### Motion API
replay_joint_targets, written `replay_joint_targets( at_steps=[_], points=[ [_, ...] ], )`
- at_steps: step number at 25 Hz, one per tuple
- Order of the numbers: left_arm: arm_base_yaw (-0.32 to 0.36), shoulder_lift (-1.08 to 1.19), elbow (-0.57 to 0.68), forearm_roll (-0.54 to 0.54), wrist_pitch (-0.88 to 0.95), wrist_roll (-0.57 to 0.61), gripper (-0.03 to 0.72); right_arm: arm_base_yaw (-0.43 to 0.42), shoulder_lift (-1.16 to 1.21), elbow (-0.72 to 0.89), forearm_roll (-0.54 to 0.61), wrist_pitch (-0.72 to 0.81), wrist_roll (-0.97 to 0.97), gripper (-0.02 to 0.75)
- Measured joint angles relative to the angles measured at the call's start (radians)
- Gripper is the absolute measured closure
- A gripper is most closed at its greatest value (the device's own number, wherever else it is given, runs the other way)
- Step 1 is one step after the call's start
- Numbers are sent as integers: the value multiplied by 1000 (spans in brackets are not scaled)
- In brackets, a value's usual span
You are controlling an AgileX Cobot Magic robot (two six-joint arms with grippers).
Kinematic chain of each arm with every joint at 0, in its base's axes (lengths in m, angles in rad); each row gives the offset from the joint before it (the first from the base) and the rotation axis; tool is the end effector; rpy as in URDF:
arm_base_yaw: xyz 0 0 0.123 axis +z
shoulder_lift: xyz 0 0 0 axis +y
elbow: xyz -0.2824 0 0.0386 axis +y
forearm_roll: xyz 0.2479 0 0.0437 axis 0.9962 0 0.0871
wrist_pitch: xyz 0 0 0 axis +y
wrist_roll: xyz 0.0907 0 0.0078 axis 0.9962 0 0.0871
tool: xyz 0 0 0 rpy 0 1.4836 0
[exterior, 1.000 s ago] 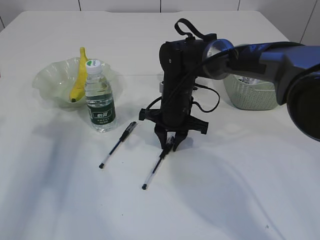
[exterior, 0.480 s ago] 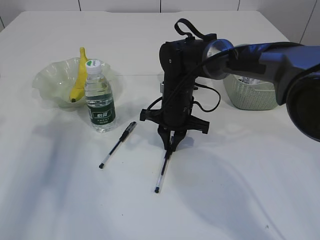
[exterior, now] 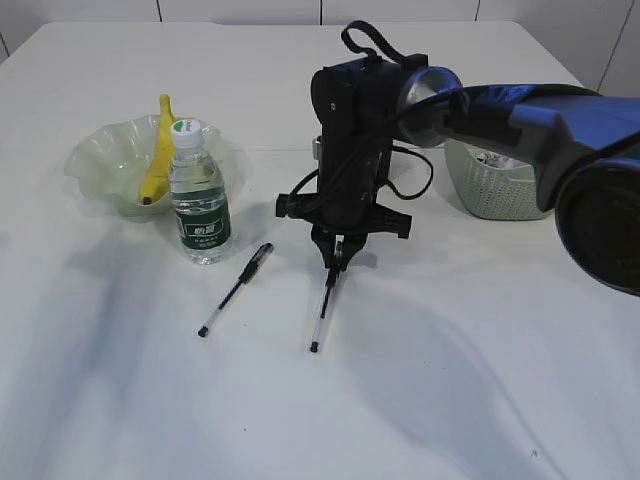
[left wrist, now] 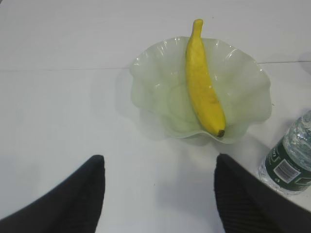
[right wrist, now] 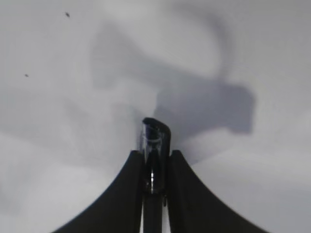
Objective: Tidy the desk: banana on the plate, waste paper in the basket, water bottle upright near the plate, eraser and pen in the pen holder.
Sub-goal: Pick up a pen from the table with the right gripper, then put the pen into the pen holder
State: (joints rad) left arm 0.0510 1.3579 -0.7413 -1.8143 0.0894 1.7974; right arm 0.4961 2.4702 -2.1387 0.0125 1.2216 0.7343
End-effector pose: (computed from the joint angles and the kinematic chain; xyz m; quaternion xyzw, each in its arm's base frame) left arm 0.2849 0.0065 0.2554 -0.0077 0.8615 -0.0290 0.5069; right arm 0.4420 0.2404 0.1385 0.1205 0.9913 0.0351 0.0394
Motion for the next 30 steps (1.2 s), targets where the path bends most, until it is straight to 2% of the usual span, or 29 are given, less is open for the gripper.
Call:
replay_joint_targets(
  at_steps=[22,30],
  points=[
    [0,0,0,0,-1,0,192,0,2,-354,-277,12,-53,650],
    [0,0,0,0,-1,0,192,0,3,-467,-431,-133,-55,650]
  ],
)
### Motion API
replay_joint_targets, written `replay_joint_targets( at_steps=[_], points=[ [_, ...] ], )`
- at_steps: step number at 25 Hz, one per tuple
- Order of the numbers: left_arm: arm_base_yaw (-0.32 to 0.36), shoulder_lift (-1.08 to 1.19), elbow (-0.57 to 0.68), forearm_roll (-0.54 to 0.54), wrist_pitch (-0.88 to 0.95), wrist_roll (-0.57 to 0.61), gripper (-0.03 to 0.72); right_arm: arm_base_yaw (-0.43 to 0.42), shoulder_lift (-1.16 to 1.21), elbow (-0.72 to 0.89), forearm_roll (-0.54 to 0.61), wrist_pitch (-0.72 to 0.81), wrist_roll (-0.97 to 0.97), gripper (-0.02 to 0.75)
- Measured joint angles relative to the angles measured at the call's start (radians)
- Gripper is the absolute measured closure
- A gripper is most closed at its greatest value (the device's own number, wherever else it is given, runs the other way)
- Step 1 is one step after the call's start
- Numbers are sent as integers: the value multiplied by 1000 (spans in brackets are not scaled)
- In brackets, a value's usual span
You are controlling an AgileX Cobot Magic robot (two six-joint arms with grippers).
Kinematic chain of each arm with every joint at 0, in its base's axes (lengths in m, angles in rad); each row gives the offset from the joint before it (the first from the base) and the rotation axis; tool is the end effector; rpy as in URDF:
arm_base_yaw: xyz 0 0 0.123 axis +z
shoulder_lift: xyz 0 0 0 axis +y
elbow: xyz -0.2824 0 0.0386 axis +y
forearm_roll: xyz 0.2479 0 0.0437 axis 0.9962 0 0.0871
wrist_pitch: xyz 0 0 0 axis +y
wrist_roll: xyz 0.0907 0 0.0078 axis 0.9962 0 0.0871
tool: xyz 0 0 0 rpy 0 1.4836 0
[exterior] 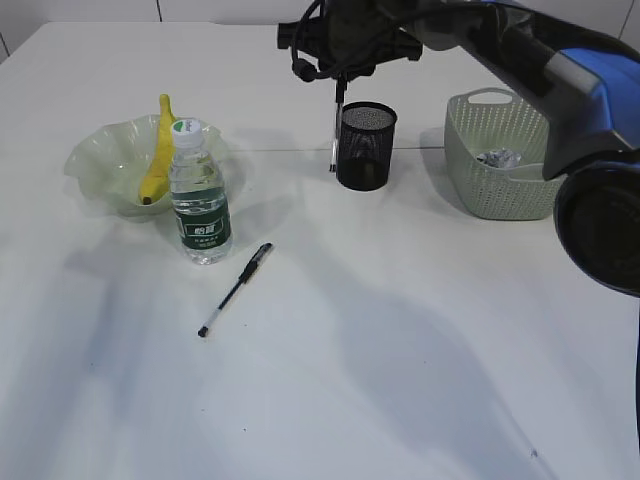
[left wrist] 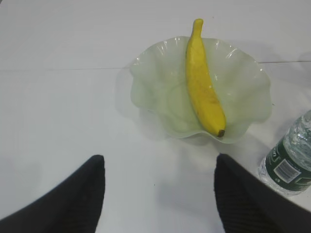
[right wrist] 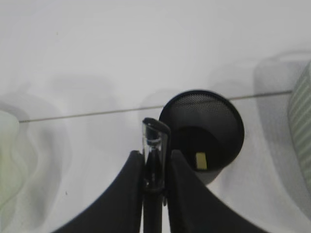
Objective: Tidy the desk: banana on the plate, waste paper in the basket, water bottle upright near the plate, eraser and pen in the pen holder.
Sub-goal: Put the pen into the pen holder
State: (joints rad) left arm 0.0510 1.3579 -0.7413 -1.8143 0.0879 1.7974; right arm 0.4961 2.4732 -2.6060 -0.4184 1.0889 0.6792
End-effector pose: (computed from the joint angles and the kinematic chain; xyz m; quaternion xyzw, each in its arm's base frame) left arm 0.2849 0.0066 0.2554 -0.0080 0.8616 -0.0284 0.5068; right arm 0.4928 0.2295 0.2811 0.0570 0.9172 0.0151 0.3940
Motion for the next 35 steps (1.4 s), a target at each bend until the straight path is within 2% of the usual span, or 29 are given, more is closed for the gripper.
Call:
replay_joint_targets(
  at_steps=[11,24,29,35],
  points=[
    [0,34,0,0,0,0,193,-6,0,-65,-182,-142,0,650],
    [0,36,0,0,0,0,192,-124,2,-75,-246,-399,40,651],
    [0,36,0,0,0,0,193,-144,28,-79,-278,-505,41,651],
    [0,36,0,4,0,2,193,-144,89,-79,-294,-548,41,651]
  ],
)
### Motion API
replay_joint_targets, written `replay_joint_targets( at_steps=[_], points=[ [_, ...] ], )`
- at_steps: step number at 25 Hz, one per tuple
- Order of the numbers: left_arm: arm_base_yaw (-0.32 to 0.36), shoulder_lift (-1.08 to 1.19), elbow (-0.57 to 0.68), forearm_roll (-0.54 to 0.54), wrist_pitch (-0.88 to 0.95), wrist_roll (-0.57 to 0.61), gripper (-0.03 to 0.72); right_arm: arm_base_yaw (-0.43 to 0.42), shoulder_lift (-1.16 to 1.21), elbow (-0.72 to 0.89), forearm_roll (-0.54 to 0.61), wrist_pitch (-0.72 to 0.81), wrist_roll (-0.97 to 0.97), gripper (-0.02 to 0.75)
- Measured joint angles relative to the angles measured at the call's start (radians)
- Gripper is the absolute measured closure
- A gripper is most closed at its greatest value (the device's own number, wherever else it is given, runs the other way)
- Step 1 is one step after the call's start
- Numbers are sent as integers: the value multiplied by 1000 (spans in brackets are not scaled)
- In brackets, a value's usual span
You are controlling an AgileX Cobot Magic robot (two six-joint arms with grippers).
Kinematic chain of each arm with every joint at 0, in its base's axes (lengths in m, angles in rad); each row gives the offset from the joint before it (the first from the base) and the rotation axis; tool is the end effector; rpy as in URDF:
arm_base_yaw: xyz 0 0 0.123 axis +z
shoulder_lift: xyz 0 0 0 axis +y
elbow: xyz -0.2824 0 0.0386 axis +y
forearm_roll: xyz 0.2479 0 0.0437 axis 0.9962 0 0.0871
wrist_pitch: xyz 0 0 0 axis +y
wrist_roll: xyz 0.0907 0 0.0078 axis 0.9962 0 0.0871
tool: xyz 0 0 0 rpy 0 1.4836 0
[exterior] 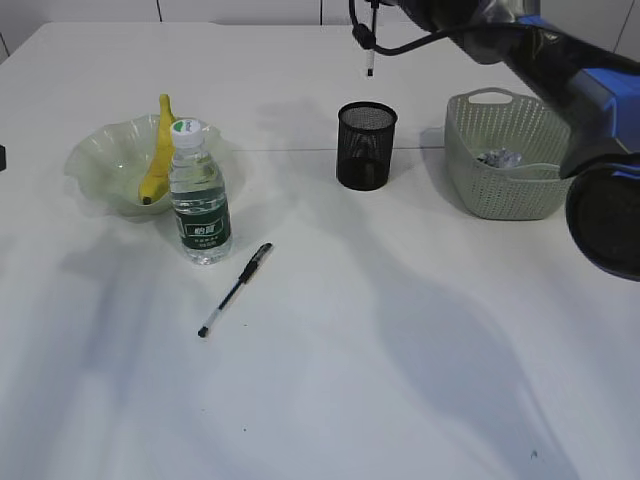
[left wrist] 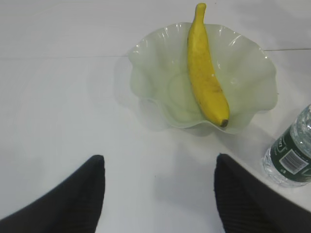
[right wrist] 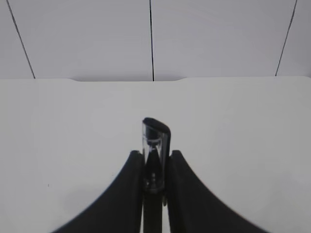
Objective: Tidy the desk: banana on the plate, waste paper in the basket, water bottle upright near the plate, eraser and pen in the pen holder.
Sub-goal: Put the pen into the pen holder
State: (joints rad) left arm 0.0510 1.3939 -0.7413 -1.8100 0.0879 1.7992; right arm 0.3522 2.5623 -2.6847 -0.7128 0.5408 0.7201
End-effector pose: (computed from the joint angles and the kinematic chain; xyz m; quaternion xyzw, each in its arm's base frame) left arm 0.2894 0.0069 0.2450 -0.0063 0.8706 -0.0275 0.4911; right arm 0.5567 0.1719 0.3004 0.0027 0.7754 0.0030 0.6314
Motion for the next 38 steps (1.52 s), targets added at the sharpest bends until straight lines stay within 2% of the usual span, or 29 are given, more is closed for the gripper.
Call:
replay_joint_targets(
  at_steps=[38],
  points=[
    [0,1,0,7,0,2,193,-8,142,0,18,69,0,662]
  ],
)
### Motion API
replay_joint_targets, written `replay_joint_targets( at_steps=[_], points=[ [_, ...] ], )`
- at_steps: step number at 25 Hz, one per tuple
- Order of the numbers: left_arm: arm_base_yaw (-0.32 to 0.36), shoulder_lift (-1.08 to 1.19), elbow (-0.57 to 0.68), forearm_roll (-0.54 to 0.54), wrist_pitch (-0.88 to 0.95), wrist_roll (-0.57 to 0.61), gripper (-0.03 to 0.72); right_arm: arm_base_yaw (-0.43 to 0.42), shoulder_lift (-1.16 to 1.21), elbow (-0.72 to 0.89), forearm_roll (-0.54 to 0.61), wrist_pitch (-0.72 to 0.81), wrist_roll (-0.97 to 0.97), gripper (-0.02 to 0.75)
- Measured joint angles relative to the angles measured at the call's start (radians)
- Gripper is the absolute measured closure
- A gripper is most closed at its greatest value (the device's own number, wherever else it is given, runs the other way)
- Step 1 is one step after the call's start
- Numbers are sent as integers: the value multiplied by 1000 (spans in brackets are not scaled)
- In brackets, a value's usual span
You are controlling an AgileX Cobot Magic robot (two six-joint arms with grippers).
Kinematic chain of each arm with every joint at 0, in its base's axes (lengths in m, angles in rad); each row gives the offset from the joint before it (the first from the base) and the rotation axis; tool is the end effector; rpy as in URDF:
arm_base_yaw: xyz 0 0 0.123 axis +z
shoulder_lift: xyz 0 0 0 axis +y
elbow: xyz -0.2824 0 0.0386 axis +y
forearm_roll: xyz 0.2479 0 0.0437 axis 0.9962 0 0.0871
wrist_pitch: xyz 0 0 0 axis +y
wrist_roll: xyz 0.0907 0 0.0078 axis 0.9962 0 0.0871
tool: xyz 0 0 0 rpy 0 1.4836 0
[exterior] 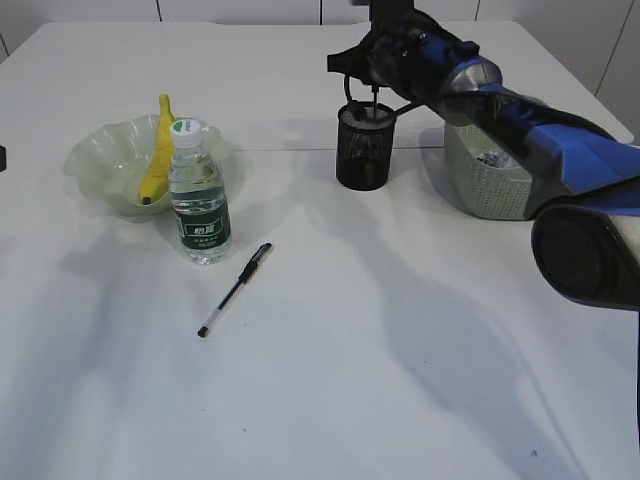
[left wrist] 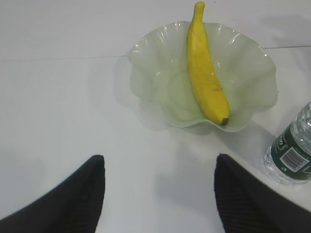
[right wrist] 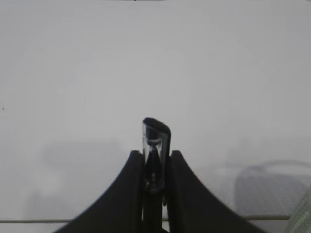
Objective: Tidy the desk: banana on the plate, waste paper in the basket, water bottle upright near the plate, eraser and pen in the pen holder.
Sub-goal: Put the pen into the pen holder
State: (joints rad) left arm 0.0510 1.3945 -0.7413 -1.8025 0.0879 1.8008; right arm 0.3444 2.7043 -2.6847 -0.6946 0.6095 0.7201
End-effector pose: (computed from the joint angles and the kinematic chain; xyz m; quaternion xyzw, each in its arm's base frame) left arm 0.2895 0.0069 0.2448 -0.0024 0.8710 -0.0254 0.4907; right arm 0.5742 0.1704 0.2115 0.0084 0.8317 -0.0297 0.5544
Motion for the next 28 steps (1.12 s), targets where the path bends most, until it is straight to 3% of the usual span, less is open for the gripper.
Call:
replay_joint_targets(
  at_steps=[28],
  points=[
    [0,0,0,4,0,2,193,0,2,0,-36,-4,0,663]
  ],
)
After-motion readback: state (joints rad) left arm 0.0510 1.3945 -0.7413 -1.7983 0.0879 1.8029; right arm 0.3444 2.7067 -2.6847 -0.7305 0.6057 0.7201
